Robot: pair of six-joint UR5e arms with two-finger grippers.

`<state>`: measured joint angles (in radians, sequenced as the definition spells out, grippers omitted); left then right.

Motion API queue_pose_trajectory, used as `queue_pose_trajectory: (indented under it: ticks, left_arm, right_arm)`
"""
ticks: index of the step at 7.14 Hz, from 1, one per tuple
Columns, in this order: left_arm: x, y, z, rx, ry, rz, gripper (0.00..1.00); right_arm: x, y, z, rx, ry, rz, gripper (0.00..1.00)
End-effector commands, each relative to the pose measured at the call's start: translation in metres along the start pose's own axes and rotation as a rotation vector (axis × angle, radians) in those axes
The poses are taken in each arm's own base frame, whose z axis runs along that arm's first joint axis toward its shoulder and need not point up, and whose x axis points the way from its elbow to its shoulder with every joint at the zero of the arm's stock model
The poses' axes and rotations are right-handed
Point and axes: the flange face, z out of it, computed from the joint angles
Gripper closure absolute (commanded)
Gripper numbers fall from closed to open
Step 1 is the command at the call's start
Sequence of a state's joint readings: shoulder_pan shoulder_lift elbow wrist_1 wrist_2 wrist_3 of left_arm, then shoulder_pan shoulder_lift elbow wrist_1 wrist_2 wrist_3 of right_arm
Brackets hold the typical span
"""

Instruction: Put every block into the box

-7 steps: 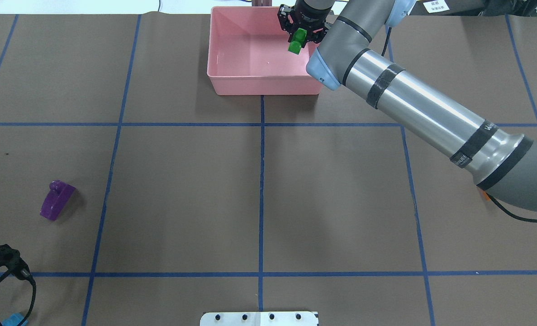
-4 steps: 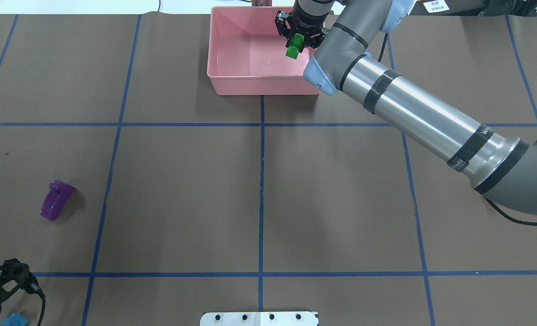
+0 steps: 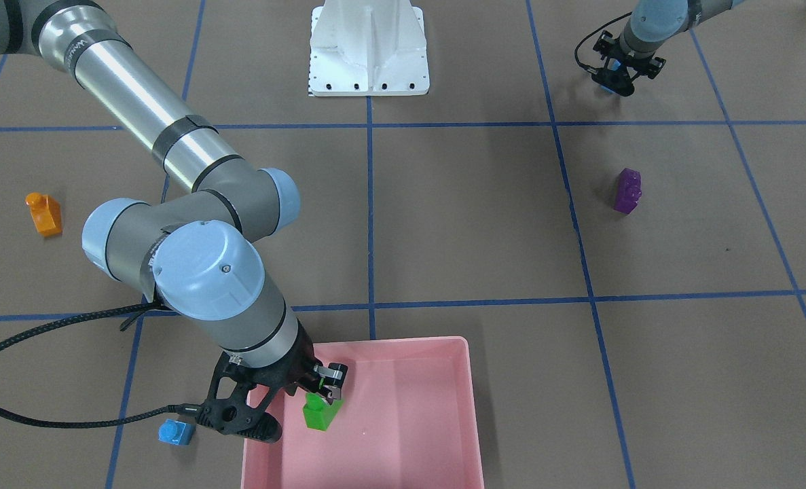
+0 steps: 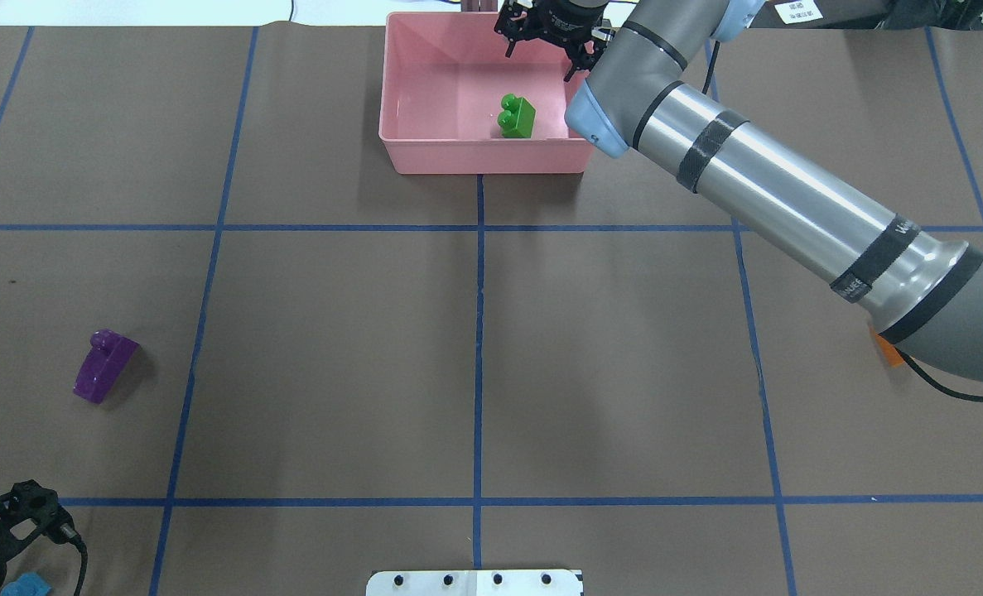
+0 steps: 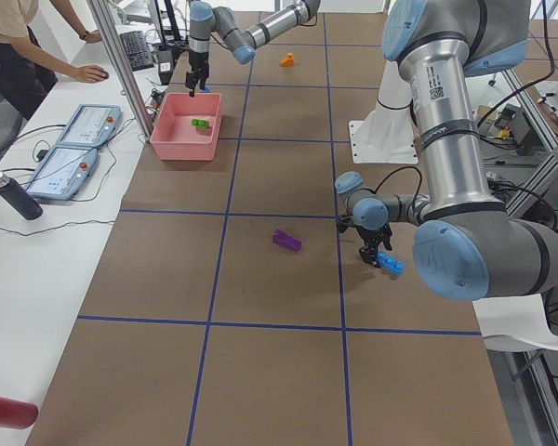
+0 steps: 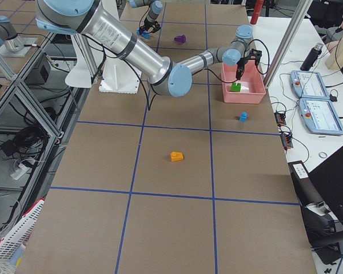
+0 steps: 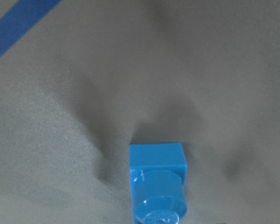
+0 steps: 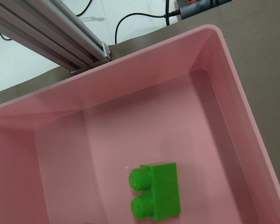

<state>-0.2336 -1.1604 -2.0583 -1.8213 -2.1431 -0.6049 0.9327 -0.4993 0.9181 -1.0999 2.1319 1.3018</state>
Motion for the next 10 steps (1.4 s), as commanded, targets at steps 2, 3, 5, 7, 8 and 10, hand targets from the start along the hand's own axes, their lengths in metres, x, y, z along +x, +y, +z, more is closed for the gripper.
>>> queue_pose_trajectory:
  ticks: [2,3,5,7,8,10]
  left_arm:
    - [-0.003,0.002,0.002,-0.005,-0.005,-0.01,1.0]
    - [-0.003,0.002,0.002,-0.006,-0.006,-0.014,1.0]
    - [0.007,0.001,-0.022,0.034,0.026,-0.018,1.0]
    - [-0.028,-0.018,-0.125,0.286,0.08,-0.154,1.0]
    - [-0.038,-0.034,-0.171,0.405,0.106,-0.191,1.0]
    - [-0.035,-0.088,-0.272,0.587,0.122,-0.242,1.0]
  right_arm:
    - [0.049,-0.026,-0.045,-0.056,-0.061,0.019,0.0]
    - [0.073,-0.022,-0.049,-0.072,-0.073,0.017,0.0]
    - [0.14,-0.02,-0.064,-0.083,-0.082,0.014,0.0]
    - [0.213,-0.023,-0.069,-0.12,-0.077,-0.015,0.0]
    - [0.242,-0.019,-0.063,-0.124,-0.061,-0.041,0.0]
    - [0.309,0.003,-0.056,-0.139,-0.029,-0.069,0.0]
